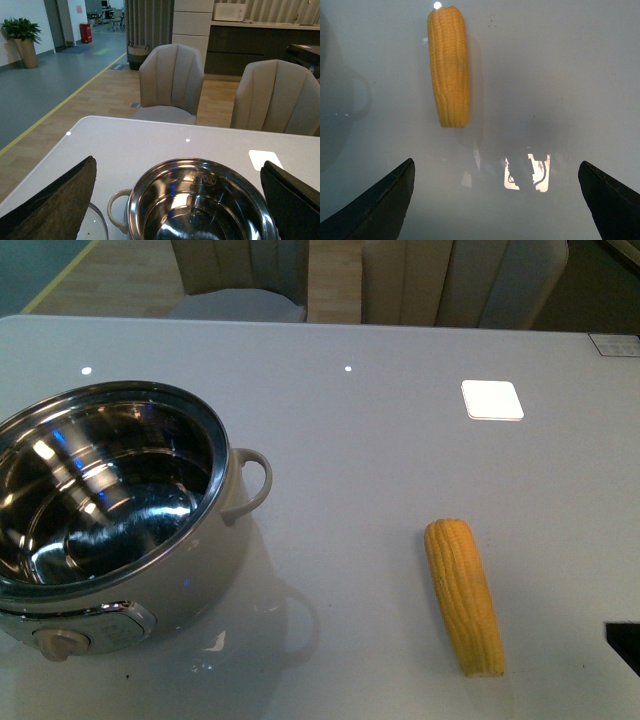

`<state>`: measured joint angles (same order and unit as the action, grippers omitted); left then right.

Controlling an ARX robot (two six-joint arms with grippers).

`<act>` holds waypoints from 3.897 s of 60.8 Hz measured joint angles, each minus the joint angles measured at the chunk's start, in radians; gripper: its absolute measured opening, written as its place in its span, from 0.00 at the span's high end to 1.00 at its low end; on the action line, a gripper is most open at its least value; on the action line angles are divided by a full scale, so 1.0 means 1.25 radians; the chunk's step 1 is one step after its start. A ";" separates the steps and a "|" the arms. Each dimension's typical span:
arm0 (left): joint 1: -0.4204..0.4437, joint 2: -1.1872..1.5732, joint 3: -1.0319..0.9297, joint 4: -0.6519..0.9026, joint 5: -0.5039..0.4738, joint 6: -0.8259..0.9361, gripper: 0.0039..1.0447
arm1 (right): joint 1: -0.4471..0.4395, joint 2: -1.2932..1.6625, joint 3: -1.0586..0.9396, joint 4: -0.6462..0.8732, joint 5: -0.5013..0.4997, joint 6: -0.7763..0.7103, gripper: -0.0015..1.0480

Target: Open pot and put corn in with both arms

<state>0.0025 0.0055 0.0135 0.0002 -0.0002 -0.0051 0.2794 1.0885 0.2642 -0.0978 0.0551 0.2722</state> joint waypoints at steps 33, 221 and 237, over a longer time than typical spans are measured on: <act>0.000 0.000 0.000 0.000 0.000 0.000 0.06 | 0.073 0.631 0.243 0.266 0.041 -0.120 0.08; 0.000 0.000 0.000 0.000 0.000 0.000 0.06 | 0.258 0.558 0.527 0.205 -0.133 0.097 0.59; 0.000 0.000 0.000 0.000 0.000 0.000 0.06 | 0.311 0.609 0.663 0.165 -0.154 0.168 0.59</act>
<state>0.0025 0.0055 0.0135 0.0006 -0.0002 -0.0051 0.6678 1.8496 1.0931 0.1089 -0.1368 0.4816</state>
